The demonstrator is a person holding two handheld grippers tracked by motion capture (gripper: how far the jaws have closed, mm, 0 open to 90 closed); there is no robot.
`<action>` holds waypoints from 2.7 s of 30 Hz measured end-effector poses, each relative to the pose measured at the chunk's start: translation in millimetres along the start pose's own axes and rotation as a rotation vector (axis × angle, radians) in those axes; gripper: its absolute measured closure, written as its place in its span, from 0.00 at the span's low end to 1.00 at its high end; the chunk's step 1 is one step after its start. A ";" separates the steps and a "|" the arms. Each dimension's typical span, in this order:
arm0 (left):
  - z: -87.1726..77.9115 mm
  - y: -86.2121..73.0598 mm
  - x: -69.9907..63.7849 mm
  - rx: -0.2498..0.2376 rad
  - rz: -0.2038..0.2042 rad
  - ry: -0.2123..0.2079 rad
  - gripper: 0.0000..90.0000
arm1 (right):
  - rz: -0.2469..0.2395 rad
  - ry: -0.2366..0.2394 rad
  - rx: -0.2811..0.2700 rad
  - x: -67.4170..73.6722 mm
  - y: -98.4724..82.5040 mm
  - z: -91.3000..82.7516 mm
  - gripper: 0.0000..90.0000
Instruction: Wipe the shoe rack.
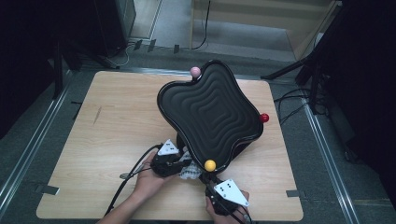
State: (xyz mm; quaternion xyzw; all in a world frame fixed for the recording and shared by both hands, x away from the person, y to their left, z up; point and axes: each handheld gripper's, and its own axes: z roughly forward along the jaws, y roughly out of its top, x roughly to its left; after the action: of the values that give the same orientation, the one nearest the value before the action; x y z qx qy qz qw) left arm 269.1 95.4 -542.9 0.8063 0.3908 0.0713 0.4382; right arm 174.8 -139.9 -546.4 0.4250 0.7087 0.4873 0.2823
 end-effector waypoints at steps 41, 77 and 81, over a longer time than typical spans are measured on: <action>75.9 119.5 98.4 -0.344 -0.059 0.119 0.82 | 0.078 -0.085 -0.018 -40.2 2.9 5.3 0.84; -103.0 -28.3 110.0 -0.500 -0.289 0.122 0.40 | 0.023 0.071 -0.001 -12.7 15.5 39.2 0.84; -115.4 -48.2 88.4 -0.472 -0.334 0.024 0.19 | 0.022 0.079 0.004 -13.4 15.9 39.3 0.84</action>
State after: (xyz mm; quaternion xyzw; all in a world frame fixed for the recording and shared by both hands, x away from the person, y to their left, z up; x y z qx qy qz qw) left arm 249.4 246.7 -529.9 0.6055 0.4958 0.0966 0.6150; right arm 218.4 -131.3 -546.1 0.4136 0.7154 0.5057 0.2478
